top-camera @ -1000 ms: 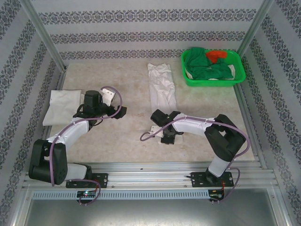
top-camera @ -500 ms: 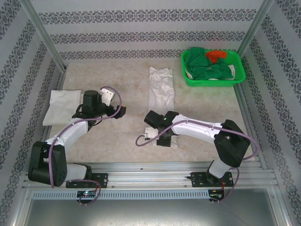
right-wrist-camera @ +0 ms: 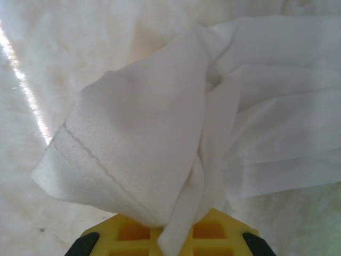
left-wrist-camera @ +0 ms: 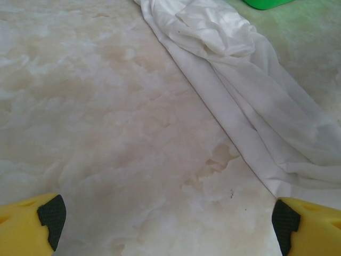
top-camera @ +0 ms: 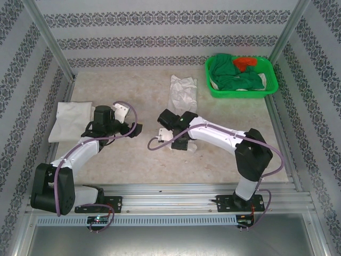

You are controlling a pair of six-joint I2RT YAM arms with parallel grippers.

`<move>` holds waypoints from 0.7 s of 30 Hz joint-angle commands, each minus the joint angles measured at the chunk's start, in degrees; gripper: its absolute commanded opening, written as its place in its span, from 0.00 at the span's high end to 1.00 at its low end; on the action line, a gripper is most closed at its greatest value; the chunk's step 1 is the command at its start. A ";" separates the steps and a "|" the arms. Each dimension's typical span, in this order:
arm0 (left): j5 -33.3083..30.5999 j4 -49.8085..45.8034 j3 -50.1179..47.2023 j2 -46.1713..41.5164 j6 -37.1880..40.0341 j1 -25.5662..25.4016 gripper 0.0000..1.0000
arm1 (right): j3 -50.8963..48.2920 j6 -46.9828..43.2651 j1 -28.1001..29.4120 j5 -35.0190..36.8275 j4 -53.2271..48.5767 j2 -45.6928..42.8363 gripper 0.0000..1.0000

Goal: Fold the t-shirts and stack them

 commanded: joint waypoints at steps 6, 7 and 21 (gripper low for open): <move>0.60 1.46 -0.79 -0.83 0.59 0.61 0.00 | 8.80 -5.06 -4.34 3.61 1.40 8.02 1.00; 0.76 1.49 -0.75 -0.72 0.62 0.61 0.00 | 10.45 -5.26 -4.80 4.21 1.57 9.03 1.00; 1.86 3.87 1.20 3.92 -0.05 0.65 0.00 | 21.33 -8.61 -7.81 8.17 4.86 17.77 1.00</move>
